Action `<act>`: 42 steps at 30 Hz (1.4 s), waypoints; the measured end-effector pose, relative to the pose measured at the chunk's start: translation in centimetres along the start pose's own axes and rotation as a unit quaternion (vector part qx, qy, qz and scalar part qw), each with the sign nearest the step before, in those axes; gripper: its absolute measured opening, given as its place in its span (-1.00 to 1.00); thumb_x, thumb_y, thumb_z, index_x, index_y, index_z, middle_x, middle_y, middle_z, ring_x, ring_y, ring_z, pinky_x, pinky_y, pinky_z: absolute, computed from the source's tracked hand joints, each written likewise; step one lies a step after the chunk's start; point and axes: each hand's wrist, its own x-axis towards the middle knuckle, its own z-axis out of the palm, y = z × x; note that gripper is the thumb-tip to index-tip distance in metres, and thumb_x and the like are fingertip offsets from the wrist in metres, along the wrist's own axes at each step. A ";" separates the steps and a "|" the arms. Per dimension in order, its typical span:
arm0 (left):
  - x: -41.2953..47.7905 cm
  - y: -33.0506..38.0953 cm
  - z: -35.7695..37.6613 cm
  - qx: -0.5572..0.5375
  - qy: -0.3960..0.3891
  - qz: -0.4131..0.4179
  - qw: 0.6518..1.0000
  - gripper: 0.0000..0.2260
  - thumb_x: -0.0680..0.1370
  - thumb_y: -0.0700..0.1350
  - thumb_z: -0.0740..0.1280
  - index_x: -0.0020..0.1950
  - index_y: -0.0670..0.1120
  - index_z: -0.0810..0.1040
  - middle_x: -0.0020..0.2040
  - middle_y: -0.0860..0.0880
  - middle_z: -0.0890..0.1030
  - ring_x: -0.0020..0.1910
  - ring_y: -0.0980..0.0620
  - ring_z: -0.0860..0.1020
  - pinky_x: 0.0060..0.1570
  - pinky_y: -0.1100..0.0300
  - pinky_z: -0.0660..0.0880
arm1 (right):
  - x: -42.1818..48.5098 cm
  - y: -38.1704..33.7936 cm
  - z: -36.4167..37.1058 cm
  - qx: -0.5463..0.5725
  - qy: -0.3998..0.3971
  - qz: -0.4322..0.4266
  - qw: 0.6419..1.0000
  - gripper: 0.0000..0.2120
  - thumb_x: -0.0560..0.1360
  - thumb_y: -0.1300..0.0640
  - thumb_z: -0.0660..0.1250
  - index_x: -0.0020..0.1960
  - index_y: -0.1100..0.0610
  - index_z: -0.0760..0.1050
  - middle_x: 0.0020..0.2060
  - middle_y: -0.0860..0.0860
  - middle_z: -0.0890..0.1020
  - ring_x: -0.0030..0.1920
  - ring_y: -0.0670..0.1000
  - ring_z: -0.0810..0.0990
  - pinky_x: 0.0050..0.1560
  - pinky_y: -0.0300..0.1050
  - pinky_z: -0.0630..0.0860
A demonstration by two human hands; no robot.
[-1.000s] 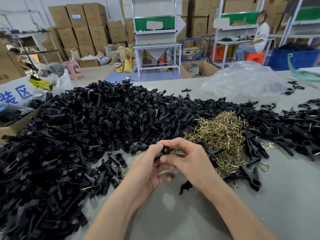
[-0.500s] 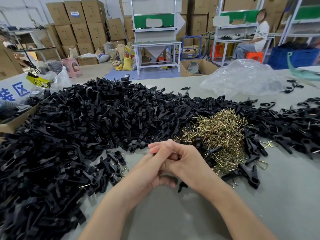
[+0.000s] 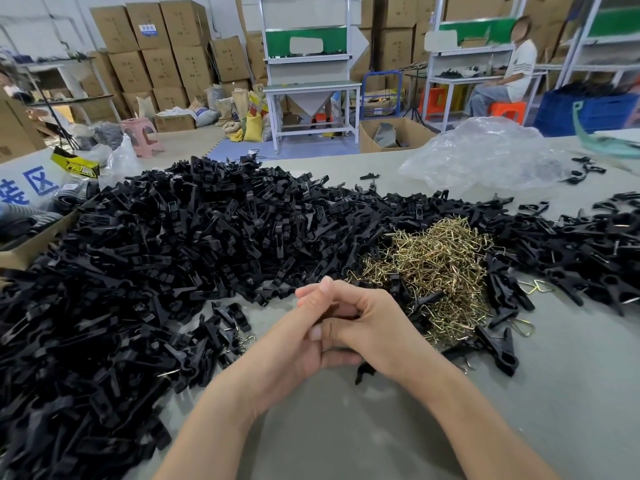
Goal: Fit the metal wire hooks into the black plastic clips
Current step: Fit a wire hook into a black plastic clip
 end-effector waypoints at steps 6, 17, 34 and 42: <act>0.0 0.2 0.4 -0.032 0.038 -0.012 0.999 -0.39 0.44 0.31 0.31 0.10 -0.24 0.48 -0.07 -0.11 0.55 0.06 -0.11 0.60 0.22 -0.20 0.55 | 0.0 -0.2 0.1 0.007 0.001 -0.001 1.000 -0.65 0.45 0.30 0.52 0.11 -0.09 0.68 0.00 -0.08 0.74 0.11 -0.06 0.70 0.16 -0.09 0.63; 0.2 -0.5 -0.8 -0.008 0.045 -0.014 0.999 -0.76 0.45 0.12 0.44 -0.19 -0.06 0.62 -0.09 -0.11 0.66 0.08 -0.09 0.67 0.06 0.02 0.62 | -0.1 -0.3 -0.2 -0.020 -0.006 -0.028 0.999 -0.52 0.44 0.25 0.55 0.28 -0.10 0.59 0.15 -0.15 0.69 0.14 -0.11 0.64 0.25 -0.09 0.56; 0.1 -0.3 -0.9 0.093 0.040 0.010 0.995 -0.66 0.53 0.05 0.30 0.14 -0.12 0.69 0.15 -0.16 0.69 0.21 -0.11 0.63 0.22 -0.06 0.56 | 0.1 0.2 -0.4 0.022 -0.032 -0.022 0.999 -0.40 0.45 0.34 0.52 0.37 -0.10 0.47 0.25 -0.16 0.64 0.20 -0.10 0.64 0.11 -0.20 0.60; 0.8 -0.9 -0.1 0.042 0.108 0.032 0.993 -0.67 0.59 0.03 0.29 -0.31 -0.02 0.67 -0.24 0.02 0.68 -0.12 0.09 0.69 -0.17 0.14 0.63 | 0.1 0.5 -0.2 0.028 -0.013 -0.018 0.999 -0.62 0.52 0.37 0.43 0.19 -0.05 0.65 0.21 -0.05 0.67 0.19 0.09 0.65 0.13 0.05 0.66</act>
